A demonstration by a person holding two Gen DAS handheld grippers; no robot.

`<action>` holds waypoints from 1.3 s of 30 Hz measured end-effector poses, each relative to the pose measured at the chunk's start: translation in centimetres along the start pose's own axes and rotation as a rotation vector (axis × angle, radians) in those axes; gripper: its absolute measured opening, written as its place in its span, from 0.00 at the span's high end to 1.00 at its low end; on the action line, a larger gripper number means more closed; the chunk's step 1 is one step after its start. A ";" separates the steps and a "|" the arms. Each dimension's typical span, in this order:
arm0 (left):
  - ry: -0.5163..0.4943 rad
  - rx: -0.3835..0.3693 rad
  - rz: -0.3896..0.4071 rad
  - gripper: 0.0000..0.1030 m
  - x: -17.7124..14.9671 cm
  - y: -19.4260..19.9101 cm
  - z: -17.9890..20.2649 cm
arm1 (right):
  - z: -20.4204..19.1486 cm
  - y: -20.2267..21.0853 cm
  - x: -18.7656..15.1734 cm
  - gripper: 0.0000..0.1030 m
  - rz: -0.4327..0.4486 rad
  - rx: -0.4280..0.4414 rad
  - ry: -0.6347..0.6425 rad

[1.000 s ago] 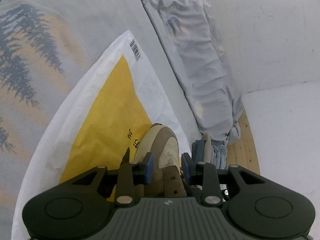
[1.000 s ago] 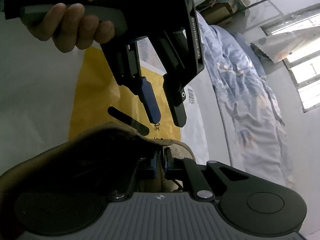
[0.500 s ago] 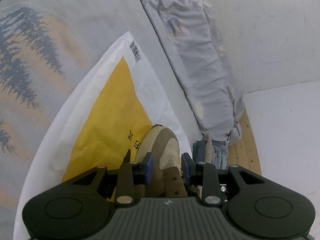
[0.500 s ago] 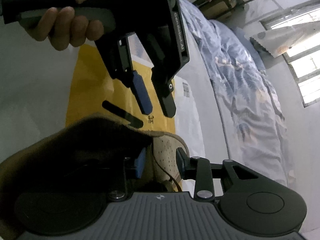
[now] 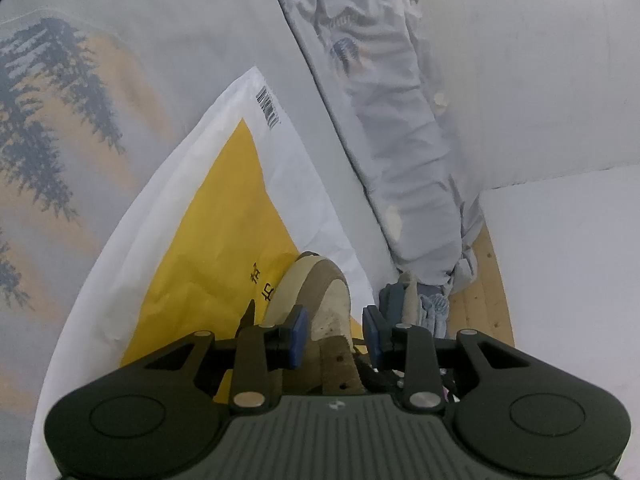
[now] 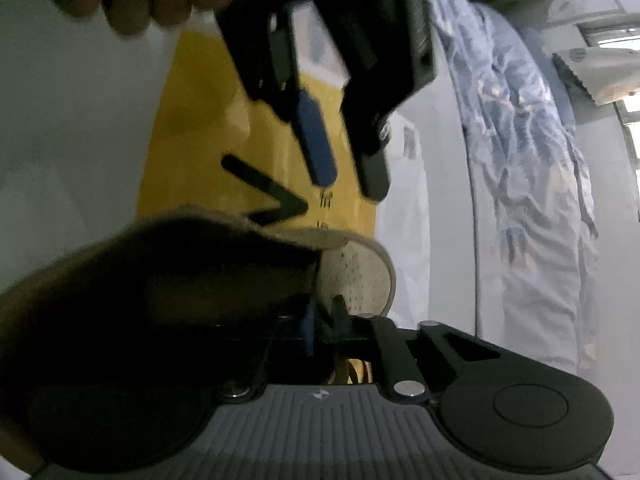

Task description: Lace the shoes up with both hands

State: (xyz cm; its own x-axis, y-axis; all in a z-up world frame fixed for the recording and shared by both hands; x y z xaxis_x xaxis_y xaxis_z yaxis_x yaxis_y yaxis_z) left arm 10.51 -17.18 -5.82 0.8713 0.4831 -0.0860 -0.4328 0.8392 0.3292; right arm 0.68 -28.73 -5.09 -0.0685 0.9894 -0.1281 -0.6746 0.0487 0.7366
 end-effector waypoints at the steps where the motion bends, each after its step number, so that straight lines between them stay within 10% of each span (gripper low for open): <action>1: 0.000 -0.002 0.000 0.74 0.0 0.0 0.0 | -0.1 -0.1 -0.1 0.97 -0.001 0.000 0.002; 34: 0.034 0.013 0.018 0.74 -1.4 0.0 -0.7 | 0.5 1.7 1.0 0.99 0.099 -0.111 -0.174; 39: 0.051 0.005 0.057 0.74 -1.7 0.1 -0.6 | 0.7 2.3 0.5 0.76 0.076 -0.130 -0.230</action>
State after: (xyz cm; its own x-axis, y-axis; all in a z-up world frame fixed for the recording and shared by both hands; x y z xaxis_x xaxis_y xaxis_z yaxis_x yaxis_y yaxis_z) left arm 8.88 -17.76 -6.22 0.8321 0.5425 -0.1150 -0.4804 0.8087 0.3394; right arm -0.37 -28.01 -2.97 0.0362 0.9953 0.0893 -0.7634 -0.0301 0.6452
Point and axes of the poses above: each gripper's, at about its wrist camera, not at the fingertips, and y roughly against the way its jaws point, z to its right, x to its top, the point moved 9 cm from there along -y, roughly the way its jaws point, and after that the axes turned 15 degrees about y, right-handed, at the moved point
